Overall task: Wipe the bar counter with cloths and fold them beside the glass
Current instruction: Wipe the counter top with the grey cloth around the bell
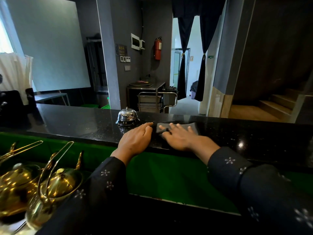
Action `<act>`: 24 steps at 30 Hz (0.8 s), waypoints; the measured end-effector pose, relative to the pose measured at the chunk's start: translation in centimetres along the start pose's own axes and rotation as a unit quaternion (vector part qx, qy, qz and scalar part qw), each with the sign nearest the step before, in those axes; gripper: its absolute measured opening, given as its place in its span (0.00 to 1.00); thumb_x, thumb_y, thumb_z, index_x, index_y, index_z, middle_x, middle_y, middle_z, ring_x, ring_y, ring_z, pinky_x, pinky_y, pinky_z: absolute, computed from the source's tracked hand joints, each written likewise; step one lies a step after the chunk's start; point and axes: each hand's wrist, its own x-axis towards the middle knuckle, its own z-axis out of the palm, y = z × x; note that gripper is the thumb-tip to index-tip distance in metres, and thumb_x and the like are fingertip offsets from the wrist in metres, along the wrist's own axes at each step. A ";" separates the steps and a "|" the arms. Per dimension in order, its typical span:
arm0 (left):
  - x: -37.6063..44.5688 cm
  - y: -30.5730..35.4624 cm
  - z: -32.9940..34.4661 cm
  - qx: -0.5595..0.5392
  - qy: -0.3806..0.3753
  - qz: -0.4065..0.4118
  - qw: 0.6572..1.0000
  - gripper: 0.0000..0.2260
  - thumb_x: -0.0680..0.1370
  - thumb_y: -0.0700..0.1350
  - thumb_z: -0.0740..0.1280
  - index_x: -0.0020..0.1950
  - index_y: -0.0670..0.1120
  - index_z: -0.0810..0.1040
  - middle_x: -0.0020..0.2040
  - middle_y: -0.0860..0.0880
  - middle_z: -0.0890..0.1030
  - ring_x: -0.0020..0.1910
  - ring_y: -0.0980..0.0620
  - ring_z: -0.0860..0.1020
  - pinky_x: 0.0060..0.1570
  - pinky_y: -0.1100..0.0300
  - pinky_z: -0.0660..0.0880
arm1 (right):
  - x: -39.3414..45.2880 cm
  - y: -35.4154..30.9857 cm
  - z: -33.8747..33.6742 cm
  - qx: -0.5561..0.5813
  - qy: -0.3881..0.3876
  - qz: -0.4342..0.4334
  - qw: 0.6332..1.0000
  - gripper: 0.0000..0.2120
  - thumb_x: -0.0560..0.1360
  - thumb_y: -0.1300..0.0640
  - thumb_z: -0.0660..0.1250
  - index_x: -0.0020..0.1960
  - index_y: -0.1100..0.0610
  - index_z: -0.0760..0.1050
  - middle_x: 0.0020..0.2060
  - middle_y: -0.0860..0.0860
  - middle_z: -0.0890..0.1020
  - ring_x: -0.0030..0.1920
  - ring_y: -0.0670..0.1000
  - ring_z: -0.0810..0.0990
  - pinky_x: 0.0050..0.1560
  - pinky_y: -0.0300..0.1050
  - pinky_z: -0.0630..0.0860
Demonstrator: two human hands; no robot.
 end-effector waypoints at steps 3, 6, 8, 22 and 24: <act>-0.4 0.2 0.0 0.007 -0.009 0.005 1.000 0.20 0.81 0.49 0.47 0.72 0.53 0.65 0.72 0.49 0.69 0.69 0.49 0.68 0.60 0.56 0.64 | -2.2 -1.4 0.6 0.011 0.006 -0.065 0.998 0.27 0.80 0.43 0.42 0.77 0.47 0.44 0.78 0.50 0.46 0.77 0.51 0.44 0.75 0.59 0.38; -1.3 0.3 0.0 -0.009 -0.023 0.017 1.000 0.20 0.82 0.50 0.48 0.73 0.52 0.65 0.73 0.49 0.68 0.70 0.50 0.66 0.63 0.56 0.62 | -4.6 -0.3 0.9 0.011 0.021 -0.118 0.993 0.27 0.80 0.43 0.45 0.77 0.46 0.45 0.78 0.49 0.47 0.77 0.48 0.45 0.75 0.55 0.39; -1.8 0.4 0.1 -0.065 -0.023 0.025 0.997 0.20 0.82 0.51 0.48 0.73 0.50 0.65 0.72 0.48 0.68 0.71 0.51 0.65 0.67 0.55 0.61 | -5.9 0.7 1.0 -0.008 0.035 -0.145 0.989 0.27 0.79 0.40 0.46 0.76 0.43 0.45 0.78 0.49 0.48 0.77 0.48 0.46 0.76 0.54 0.40; -7.0 0.4 1.9 0.321 0.045 0.207 0.923 0.39 0.70 0.53 0.70 0.76 0.51 0.53 0.76 0.48 0.59 0.74 0.47 0.59 0.73 0.49 0.53 | -9.4 3.1 -0.7 0.069 0.071 -0.173 0.980 0.20 0.69 0.49 0.72 0.58 0.48 0.70 0.52 0.47 0.76 0.52 0.49 0.77 0.53 0.45 0.75; -6.9 1.0 2.4 0.351 0.058 0.222 0.908 0.39 0.65 0.52 0.74 0.72 0.50 0.60 0.71 0.46 0.68 0.69 0.45 0.68 0.68 0.46 0.64 | -9.9 3.1 -0.4 0.036 0.053 -0.172 0.983 0.34 0.64 0.47 0.76 0.66 0.47 0.65 0.59 0.46 0.74 0.58 0.49 0.75 0.59 0.46 0.73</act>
